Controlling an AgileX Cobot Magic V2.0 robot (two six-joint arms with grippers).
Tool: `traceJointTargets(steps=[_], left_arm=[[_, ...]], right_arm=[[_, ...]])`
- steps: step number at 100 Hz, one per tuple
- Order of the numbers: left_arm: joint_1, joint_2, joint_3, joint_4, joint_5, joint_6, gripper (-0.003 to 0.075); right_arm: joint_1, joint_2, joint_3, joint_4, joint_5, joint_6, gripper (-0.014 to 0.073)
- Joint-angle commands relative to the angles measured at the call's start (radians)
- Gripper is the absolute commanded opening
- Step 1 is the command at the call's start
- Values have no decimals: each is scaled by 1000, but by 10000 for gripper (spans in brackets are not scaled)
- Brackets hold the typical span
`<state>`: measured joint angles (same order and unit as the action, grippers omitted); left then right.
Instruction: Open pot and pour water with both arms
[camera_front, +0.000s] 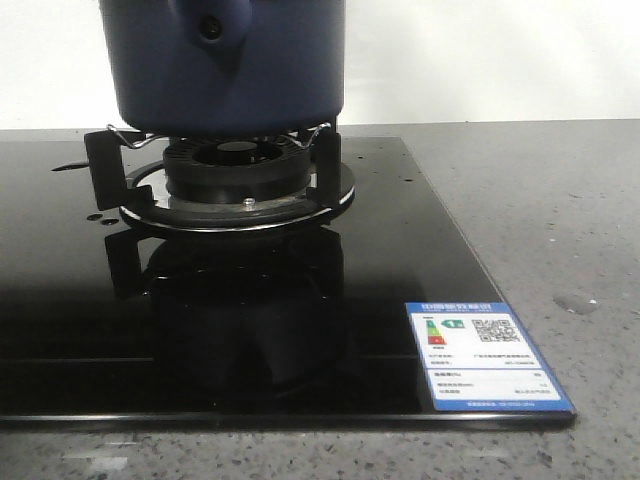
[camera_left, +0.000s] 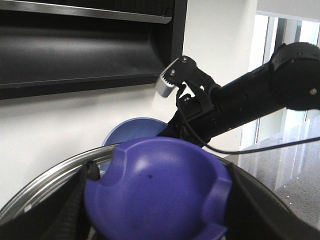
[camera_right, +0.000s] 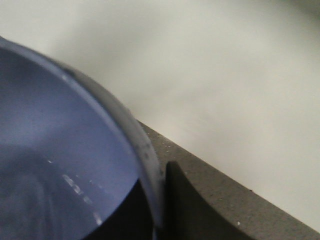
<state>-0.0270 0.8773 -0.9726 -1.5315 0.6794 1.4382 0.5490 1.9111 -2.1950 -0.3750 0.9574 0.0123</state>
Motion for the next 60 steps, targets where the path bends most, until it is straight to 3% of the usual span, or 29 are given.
traceJointTargets(steps=[1, 18, 60], left_arm=[[-7, -15, -33, -73, -15, 0, 210], [-19, -15, -33, -70, -23, 0, 210], [-73, -20, -33, -13, -72, 0, 210]], right_arm=[[19, -47, -24, -142, -92, 33, -40], [56, -22, -24, -216, -101, 35, -40], [164, 4, -24, -624, -101, 168, -40]])
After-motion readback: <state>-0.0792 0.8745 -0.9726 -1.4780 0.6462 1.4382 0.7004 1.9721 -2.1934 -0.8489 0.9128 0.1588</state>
